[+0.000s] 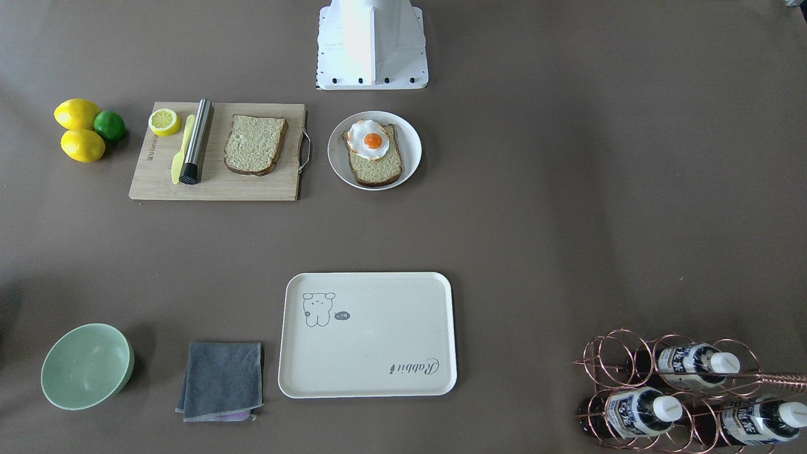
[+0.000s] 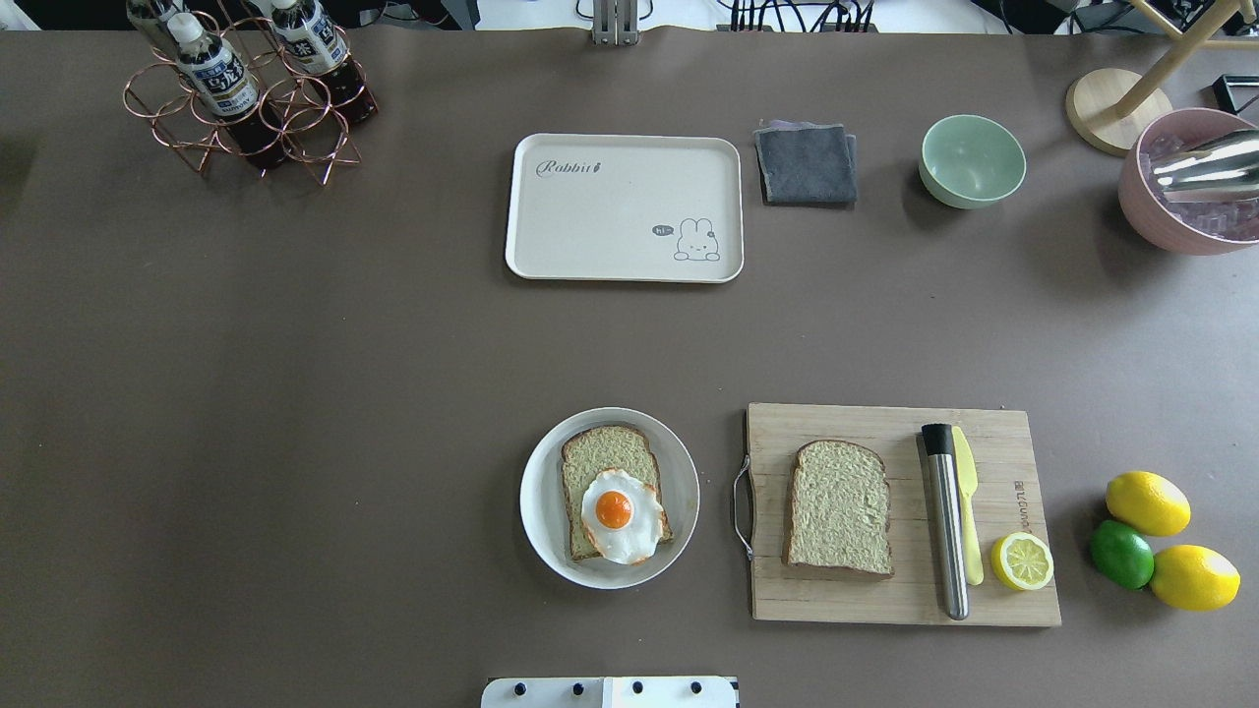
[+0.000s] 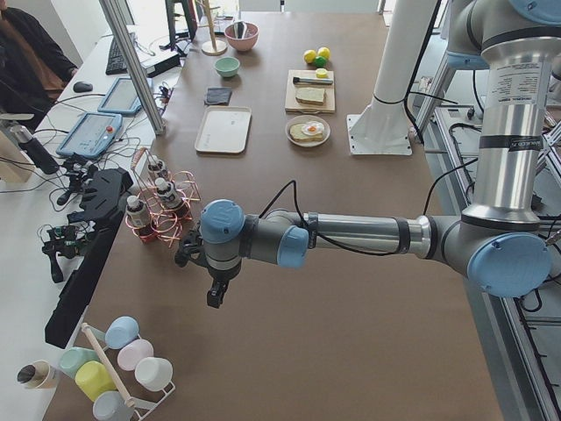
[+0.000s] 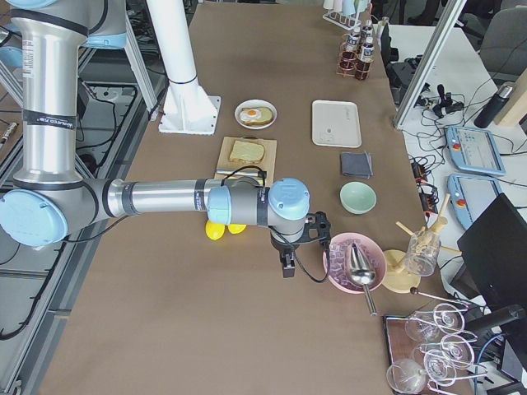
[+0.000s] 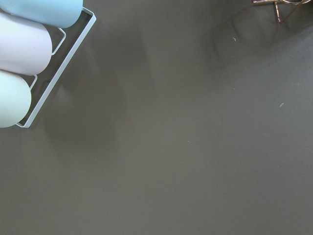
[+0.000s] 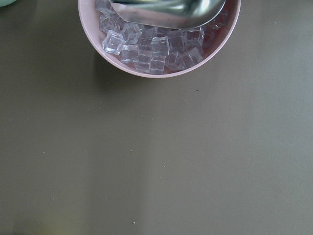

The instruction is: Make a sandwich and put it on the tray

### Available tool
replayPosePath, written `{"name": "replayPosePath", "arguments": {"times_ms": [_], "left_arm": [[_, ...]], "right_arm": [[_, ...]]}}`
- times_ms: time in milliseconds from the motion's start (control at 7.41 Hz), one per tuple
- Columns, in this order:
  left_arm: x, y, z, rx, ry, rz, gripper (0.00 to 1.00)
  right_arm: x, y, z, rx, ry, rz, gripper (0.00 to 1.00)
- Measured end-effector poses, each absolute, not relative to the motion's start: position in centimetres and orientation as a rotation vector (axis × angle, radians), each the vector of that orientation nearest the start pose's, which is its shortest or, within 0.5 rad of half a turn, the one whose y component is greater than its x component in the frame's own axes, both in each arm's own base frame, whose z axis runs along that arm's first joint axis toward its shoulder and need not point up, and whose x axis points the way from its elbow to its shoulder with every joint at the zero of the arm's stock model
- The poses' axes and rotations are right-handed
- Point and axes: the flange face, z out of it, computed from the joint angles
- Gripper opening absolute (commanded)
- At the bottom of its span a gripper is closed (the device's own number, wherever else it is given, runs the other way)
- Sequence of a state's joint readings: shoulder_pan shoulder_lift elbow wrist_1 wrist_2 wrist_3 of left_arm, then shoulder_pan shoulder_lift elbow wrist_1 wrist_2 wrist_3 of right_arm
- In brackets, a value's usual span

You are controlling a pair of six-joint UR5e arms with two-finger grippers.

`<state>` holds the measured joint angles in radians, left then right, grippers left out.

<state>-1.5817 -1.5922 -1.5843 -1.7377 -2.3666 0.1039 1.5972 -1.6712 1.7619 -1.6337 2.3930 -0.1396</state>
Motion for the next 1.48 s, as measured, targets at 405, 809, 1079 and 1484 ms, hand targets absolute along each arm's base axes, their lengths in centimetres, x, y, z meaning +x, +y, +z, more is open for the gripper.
{"name": "replayPosePath", "arguments": {"times_ms": [405, 809, 1079, 1484], "left_arm": [[-6.8, -51.4, 61.8, 0.243, 0.781, 0.170, 0.98], [-6.6, -51.6, 59.8, 0.278, 0.783, 0.187, 0.98], [-6.1, -51.7, 56.0, 0.342, 0.784, 0.222, 0.98], [-4.9, -52.8, 49.6, 0.450, 0.831, 0.297, 0.98]], "right_arm": [[7.2, -44.8, 61.5, 0.094, -0.818, -0.118, 1.00], [7.0, -45.0, 61.3, 0.100, -0.818, -0.125, 1.00], [6.5, -46.0, 60.0, 0.122, -0.816, -0.148, 1.00], [6.4, -48.8, 53.5, 0.248, -0.804, -0.199, 1.00]]}}
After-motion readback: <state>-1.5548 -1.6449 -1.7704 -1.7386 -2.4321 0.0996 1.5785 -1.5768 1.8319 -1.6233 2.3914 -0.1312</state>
